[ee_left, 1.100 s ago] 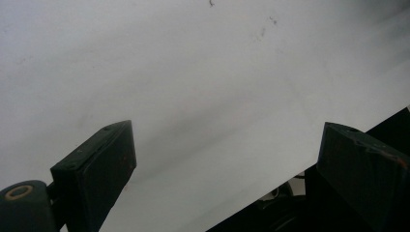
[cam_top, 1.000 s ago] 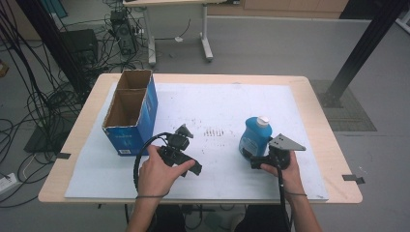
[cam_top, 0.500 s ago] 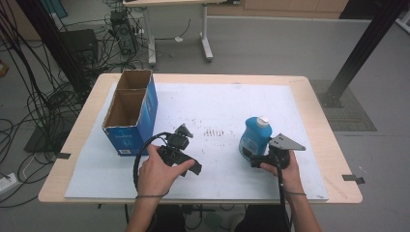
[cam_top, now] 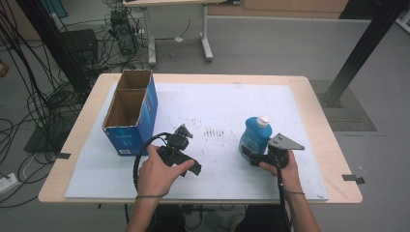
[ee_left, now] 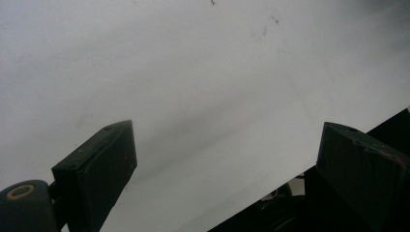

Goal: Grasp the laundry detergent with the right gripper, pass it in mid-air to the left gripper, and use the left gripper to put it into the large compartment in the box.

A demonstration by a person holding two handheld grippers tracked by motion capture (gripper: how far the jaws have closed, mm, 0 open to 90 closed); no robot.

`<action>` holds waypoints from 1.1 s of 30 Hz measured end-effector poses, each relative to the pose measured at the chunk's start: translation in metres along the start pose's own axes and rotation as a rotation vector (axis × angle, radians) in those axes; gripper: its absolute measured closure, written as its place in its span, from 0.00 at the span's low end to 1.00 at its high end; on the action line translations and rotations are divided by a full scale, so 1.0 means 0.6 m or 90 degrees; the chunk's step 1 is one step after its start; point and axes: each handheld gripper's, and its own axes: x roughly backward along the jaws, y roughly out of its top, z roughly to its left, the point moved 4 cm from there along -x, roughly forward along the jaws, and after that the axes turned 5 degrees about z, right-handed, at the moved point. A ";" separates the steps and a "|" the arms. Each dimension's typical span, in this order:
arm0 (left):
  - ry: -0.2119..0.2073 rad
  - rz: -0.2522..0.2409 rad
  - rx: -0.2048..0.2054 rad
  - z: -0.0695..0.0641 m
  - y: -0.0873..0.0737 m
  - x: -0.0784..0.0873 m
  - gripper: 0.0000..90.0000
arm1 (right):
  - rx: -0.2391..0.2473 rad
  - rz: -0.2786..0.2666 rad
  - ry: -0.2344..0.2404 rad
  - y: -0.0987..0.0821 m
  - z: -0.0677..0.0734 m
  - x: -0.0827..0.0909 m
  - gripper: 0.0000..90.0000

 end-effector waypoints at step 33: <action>0.006 -0.003 0.002 -0.001 -0.004 0.002 0.09 | 0.007 0.000 -0.009 0.003 0.004 -0.003 0.42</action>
